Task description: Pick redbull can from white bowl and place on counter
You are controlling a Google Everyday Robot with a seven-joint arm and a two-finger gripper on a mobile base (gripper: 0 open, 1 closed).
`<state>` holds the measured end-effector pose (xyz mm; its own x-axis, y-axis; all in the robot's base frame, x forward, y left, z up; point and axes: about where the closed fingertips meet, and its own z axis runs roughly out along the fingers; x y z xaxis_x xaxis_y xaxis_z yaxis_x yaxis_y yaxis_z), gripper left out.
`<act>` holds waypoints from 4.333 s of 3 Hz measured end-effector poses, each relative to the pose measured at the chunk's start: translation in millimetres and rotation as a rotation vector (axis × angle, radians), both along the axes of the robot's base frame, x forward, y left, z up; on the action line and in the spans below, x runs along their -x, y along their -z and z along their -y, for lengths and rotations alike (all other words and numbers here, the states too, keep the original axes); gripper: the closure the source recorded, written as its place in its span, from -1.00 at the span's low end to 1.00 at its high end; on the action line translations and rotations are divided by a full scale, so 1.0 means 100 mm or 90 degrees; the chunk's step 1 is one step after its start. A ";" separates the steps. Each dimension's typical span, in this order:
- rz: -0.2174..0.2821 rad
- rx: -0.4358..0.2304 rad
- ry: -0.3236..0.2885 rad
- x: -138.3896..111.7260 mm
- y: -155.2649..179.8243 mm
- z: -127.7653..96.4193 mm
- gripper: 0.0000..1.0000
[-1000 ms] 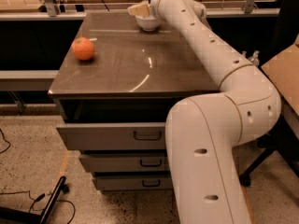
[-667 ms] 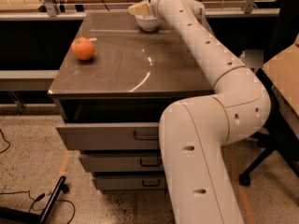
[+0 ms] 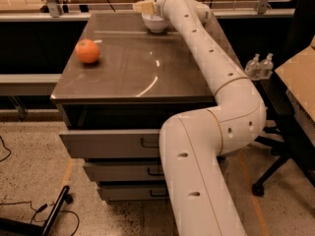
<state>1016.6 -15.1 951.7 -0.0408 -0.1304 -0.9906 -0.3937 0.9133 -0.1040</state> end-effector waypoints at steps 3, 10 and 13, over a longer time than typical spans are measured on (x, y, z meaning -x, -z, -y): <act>0.004 -0.040 0.014 -0.14 0.16 -0.14 -1.00; 0.003 -0.057 -0.010 0.03 -0.18 -0.01 1.00; -0.019 -0.035 0.019 0.40 -0.73 0.79 1.00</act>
Offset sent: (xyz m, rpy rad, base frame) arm 0.0925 0.0019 0.0087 0.0844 0.0083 -0.0355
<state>976.3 -94.1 1024.4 -0.0741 -0.0733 -0.9945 -0.3683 0.9288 -0.0410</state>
